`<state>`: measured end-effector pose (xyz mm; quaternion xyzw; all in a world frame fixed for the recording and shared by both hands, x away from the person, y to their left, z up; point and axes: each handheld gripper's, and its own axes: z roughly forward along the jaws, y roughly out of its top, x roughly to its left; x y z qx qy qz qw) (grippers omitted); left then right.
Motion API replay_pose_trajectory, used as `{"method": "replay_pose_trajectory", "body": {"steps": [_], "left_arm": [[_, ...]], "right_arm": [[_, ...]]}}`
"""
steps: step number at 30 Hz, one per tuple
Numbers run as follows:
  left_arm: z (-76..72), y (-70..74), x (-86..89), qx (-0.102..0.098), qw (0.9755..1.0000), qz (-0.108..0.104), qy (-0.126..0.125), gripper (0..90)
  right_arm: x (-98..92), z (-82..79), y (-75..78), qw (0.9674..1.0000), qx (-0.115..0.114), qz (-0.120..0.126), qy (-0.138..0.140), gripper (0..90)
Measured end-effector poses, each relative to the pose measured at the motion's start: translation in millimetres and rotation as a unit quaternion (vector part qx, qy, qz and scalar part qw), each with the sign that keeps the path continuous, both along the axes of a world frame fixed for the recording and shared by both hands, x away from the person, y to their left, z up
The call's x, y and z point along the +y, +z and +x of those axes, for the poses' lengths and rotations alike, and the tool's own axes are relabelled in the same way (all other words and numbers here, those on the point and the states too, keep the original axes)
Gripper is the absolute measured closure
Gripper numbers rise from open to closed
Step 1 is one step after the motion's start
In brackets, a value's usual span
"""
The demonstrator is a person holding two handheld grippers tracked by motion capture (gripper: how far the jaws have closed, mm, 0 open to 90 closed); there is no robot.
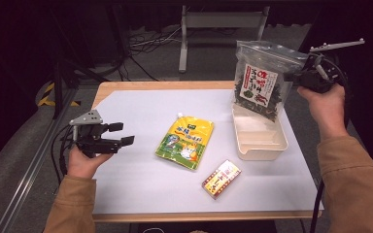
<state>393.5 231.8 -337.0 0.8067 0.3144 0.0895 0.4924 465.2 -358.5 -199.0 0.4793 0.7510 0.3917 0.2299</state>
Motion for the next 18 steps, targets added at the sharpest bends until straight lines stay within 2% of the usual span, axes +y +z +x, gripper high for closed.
{"method": "replay_pose_trajectory", "body": {"steps": [8,18], "left_arm": [[1.1,-1.1,-0.6,0.003,1.0,0.004,-0.002,26.7],[1.9,-3.0,-2.2,0.008,1.0,0.003,-0.002,26.4]], "right_arm": [[-4.4,-3.7,-0.6,1.0,0.0,-0.007,-0.005,88.8],[-6.4,0.0,-15.7,0.9999,0.012,-0.008,-0.006,88.2]]}}
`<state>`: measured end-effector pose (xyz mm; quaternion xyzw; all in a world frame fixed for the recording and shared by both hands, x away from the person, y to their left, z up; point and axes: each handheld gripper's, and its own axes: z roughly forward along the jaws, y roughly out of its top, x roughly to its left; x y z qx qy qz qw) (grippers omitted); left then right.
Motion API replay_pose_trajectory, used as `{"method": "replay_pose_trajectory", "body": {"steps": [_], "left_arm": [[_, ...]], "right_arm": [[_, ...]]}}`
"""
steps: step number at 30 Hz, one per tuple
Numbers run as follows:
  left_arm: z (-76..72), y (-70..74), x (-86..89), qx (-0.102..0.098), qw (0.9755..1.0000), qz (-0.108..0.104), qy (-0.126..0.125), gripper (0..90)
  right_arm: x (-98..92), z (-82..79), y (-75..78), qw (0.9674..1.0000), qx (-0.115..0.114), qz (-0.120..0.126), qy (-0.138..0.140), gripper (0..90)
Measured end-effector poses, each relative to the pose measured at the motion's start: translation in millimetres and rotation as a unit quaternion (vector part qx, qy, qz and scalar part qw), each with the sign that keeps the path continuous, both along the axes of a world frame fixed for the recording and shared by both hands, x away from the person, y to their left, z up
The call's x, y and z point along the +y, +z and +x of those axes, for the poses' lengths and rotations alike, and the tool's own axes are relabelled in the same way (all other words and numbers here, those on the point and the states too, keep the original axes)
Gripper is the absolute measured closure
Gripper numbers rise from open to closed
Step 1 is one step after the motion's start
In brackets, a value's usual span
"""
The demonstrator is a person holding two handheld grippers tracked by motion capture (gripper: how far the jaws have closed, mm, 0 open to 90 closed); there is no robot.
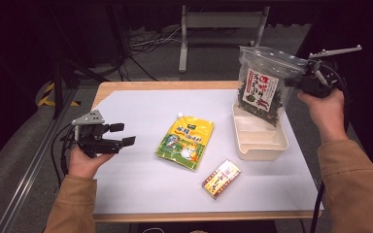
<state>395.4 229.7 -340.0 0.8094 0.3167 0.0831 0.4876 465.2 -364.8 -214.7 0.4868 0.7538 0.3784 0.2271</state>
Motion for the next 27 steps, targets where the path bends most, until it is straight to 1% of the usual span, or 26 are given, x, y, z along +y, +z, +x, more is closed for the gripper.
{"method": "replay_pose_trajectory", "body": {"steps": [1,3,4,5,7,8,9,11,12,14,16,20,21,22,23,24,25,26,27], "left_arm": [[0.6,-0.3,0.0,-0.002,1.0,0.002,0.0,25.9],[0.9,-1.2,-0.7,0.002,1.0,0.003,0.0,25.4],[1.4,-1.5,-0.9,0.0,1.0,0.006,0.001,25.0],[1.8,-2.1,-1.6,0.0,1.0,0.004,0.0,24.5],[2.0,-3.0,-2.6,0.003,1.0,0.004,0.001,23.9],[3.0,-3.4,-2.6,0.001,1.0,0.008,-0.001,23.6],[3.0,-3.4,-2.6,0.001,1.0,0.008,-0.001,23.3],[3.9,-4.8,-3.9,0.003,1.0,0.009,-0.001,23.1],[3.7,-5.5,-4.9,0.008,0.9999,0.007,0.003,23.1],[4.1,-6.5,-6.3,0.012,0.9999,0.007,0.003,22.8],[5.3,-7.0,-7.1,0.01,0.9999,0.014,0.001,22.7],[6.3,-8.6,-9.9,0.017,0.9997,0.015,0.001,22.6],[7.5,-9.0,-10.4,0.013,0.9998,0.016,-0.002,22.6],[7.3,-9.5,-11.4,0.017,0.9997,0.015,-0.001,22.6],[8.2,-9.9,-11.9,0.014,0.9997,0.018,-0.004,22.6],[8.1,-10.5,-13.2,0.018,0.9997,0.017,-0.001,22.6],[8.8,-10.8,-13.5,0.018,0.9996,0.019,-0.004,22.5],[8.8,-10.8,-13.5,0.018,0.9996,0.019,-0.004,22.5],[8.6,-11.6,-14.9,0.023,0.9996,0.018,-0.002,22.5]], "right_arm": [[0.1,0.3,-1.4,1.0,0.001,0.001,0.001,87.9],[0.2,1.0,-4.3,1.0,0.004,-0.001,0.004,87.5],[0.4,1.5,-6.7,1.0,0.004,-0.004,0.005,86.6],[0.5,1.8,-9.0,1.0,0.007,-0.004,0.005,86.5],[-0.3,2.2,-12.6,1.0,0.008,-0.004,0.004,86.2],[-0.9,2.3,-14.2,0.9999,0.009,-0.003,0.005,86.1],[-1.6,2.4,-16.3,0.9999,0.009,-0.002,0.004,86.0],[-3.2,2.2,-19.3,0.9999,0.011,-0.001,0.005,85.9],[-3.2,2.2,-19.3,0.9999,0.011,-0.001,0.005,85.9],[-5.2,1.4,-21.1,0.9999,0.009,0.0,0.007,85.5],[-8.0,0.4,-23.0,0.9999,0.011,0.0,0.005,85.3],[-12.6,-1.2,-26.2,0.9999,0.013,0.004,0.004,84.2],[-13.9,-1.9,-27.1,0.9999,0.014,0.005,0.004,83.6],[-14.8,-2.4,-27.7,0.9999,0.014,0.005,0.004,83.0],[-15.3,-2.9,-28.5,0.9999,0.014,0.007,0.004,82.3],[-16.0,-3.6,-29.1,0.9998,0.016,0.009,0.003,80.3],[-17.3,-3.9,-30.1,0.9998,0.016,0.011,0.002,77.6],[-17.3,-3.9,-30.1,0.9998,0.016,0.011,0.002,77.6],[-18.5,-4.5,-30.7,0.9998,0.015,0.015,0.001,74.4]]}}
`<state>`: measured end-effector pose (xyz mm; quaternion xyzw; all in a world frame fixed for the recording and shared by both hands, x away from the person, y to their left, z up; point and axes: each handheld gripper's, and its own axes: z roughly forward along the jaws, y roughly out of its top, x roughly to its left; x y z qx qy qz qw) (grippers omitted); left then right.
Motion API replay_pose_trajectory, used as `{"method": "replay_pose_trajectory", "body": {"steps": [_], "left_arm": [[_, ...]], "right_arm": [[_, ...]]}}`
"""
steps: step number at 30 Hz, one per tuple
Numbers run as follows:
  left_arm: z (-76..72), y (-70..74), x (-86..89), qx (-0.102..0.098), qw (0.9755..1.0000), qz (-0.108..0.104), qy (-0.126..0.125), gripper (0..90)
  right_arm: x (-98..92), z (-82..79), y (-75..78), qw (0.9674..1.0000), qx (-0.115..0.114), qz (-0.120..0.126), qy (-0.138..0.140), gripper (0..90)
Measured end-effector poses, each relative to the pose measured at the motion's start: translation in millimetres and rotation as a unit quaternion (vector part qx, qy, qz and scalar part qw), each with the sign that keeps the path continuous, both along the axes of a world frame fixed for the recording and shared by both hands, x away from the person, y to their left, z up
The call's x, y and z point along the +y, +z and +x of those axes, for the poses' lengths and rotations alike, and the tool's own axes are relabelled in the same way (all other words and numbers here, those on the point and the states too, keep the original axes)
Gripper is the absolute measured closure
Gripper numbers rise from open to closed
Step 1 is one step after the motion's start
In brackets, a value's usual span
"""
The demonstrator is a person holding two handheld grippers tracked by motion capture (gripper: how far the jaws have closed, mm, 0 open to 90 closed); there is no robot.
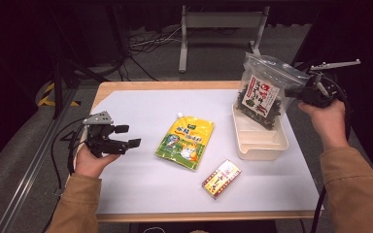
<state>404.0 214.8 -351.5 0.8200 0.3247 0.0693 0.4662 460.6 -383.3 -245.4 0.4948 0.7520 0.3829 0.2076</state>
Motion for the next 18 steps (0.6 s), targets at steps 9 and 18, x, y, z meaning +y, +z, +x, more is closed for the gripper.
{"method": "replay_pose_trajectory", "body": {"steps": [9,18], "left_arm": [[3.2,-2.4,-3.3,0.001,0.9999,0.007,0.008,20.9],[6.5,-3.2,-6.4,0.003,0.9997,0.015,0.018,18.3]], "right_arm": [[-12.6,-12.0,-2.1,0.9992,-0.017,0.034,-0.008,49.4],[-13.0,-30.8,1.9,0.9994,-0.03,0.015,0.009,45.9]]}}
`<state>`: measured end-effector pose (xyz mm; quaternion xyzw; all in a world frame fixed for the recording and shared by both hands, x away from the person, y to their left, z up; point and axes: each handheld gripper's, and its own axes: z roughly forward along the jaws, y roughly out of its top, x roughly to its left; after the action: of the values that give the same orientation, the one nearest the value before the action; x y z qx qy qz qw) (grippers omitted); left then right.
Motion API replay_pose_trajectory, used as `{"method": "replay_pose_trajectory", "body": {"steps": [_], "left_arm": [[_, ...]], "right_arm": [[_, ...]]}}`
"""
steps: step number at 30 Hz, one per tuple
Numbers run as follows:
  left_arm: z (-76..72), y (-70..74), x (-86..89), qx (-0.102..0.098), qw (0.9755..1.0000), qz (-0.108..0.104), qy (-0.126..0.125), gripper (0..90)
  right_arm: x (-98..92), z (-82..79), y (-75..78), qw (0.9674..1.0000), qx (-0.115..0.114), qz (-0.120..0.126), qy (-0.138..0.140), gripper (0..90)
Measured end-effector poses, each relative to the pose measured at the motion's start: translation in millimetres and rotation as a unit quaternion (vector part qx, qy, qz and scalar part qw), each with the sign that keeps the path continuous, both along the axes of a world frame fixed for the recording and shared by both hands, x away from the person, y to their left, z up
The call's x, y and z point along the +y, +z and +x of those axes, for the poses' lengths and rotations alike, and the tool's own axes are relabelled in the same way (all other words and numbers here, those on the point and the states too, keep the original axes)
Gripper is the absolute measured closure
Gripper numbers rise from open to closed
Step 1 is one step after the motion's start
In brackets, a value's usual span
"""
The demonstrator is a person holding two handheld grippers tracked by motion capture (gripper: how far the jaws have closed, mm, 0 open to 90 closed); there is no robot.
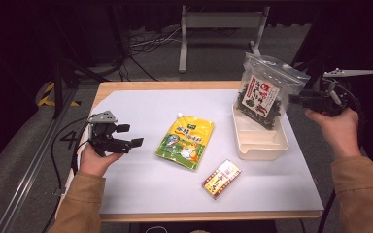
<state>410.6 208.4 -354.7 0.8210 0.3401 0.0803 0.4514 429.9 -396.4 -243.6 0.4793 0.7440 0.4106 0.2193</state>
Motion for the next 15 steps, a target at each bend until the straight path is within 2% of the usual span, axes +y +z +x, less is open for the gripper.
{"method": "replay_pose_trajectory", "body": {"steps": [5,7,11,15], "left_arm": [[1.6,-0.4,-3.8,0.014,0.9998,-0.006,0.01,17.1],[1.1,0.0,-5.7,0.017,0.9998,-0.004,0.014,17.2],[1.1,0.6,-8.5,0.004,0.9999,0.013,0.005,18.0],[2.1,-0.2,-12.6,0.015,0.9998,0.015,0.007,18.2]], "right_arm": [[3.3,-13.6,1.7,0.9998,-0.006,-0.016,0.009,44.0],[5.1,-18.0,0.8,0.9996,-0.009,-0.022,0.013,43.9],[9.9,-26.0,-2.1,0.9993,-0.011,-0.023,0.025,43.9],[15.4,-33.4,-6.7,0.9987,-0.017,-0.023,0.042,43.3]]}}
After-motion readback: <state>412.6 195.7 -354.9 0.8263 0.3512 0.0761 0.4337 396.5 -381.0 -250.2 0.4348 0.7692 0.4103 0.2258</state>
